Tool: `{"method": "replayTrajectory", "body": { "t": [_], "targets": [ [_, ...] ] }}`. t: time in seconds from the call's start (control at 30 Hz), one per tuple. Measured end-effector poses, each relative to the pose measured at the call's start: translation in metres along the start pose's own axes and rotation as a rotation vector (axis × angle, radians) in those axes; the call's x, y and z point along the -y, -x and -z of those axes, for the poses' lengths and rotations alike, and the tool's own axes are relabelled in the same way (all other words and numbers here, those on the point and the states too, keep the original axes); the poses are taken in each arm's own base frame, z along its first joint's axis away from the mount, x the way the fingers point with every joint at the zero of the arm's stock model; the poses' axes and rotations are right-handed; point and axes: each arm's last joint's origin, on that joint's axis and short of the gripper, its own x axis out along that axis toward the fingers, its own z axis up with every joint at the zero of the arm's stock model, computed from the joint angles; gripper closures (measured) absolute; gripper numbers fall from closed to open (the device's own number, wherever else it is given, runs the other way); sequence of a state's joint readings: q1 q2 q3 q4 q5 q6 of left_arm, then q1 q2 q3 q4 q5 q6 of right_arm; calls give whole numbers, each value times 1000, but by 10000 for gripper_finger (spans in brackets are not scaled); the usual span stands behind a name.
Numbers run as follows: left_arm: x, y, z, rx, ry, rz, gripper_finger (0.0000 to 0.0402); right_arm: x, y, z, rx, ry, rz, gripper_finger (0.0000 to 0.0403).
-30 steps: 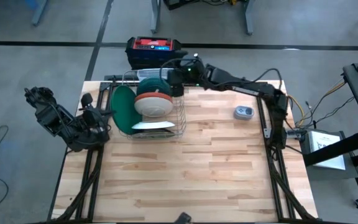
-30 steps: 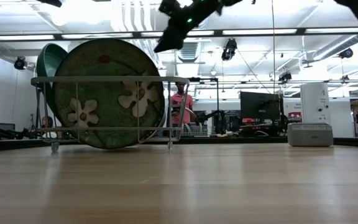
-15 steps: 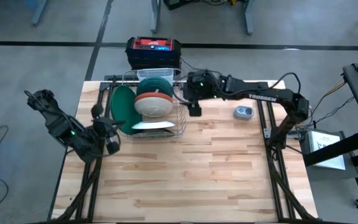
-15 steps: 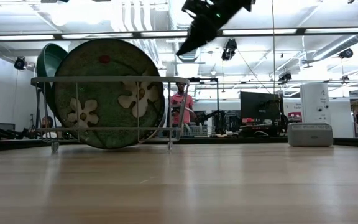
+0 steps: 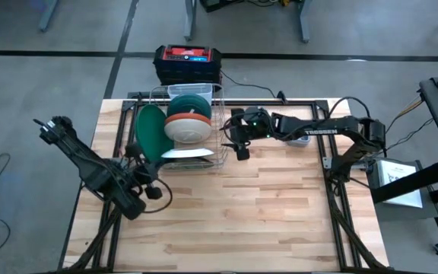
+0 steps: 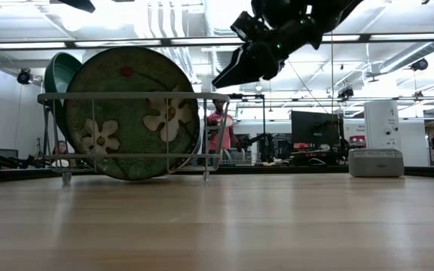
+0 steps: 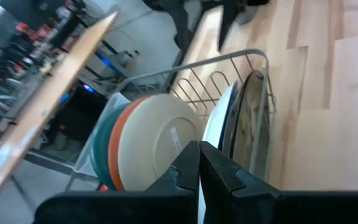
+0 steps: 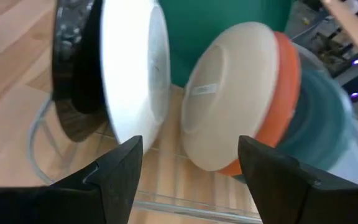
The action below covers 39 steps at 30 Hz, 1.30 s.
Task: Sort dishes
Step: Adjust the blue ceramic plate on the dish rack
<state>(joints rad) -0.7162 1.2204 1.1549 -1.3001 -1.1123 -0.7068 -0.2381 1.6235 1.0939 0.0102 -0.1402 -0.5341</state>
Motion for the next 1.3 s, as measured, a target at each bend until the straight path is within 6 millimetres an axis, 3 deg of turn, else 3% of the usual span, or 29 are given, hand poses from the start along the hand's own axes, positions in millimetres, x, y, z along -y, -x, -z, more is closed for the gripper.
{"method": "replayTrajectory", "body": {
  "t": [0.2, 0.5, 0.87, 1.3],
  "targets": [
    [10, -4, -3, 24, 0, -52, 401, -10, -10, 1, 1, 0, -26, 149],
    [10, -5, -4, 46, 45, -74, 401, -21, -26, -3, 49, -59, -87, 149],
    [10, -4, -6, 68, 65, -88, 401, -23, -43, 4, 21, -94, -105, 149],
    [11, -4, -7, 76, 86, -82, 401, -22, -59, -2, 35, -115, -132, 149]
  ]
}}
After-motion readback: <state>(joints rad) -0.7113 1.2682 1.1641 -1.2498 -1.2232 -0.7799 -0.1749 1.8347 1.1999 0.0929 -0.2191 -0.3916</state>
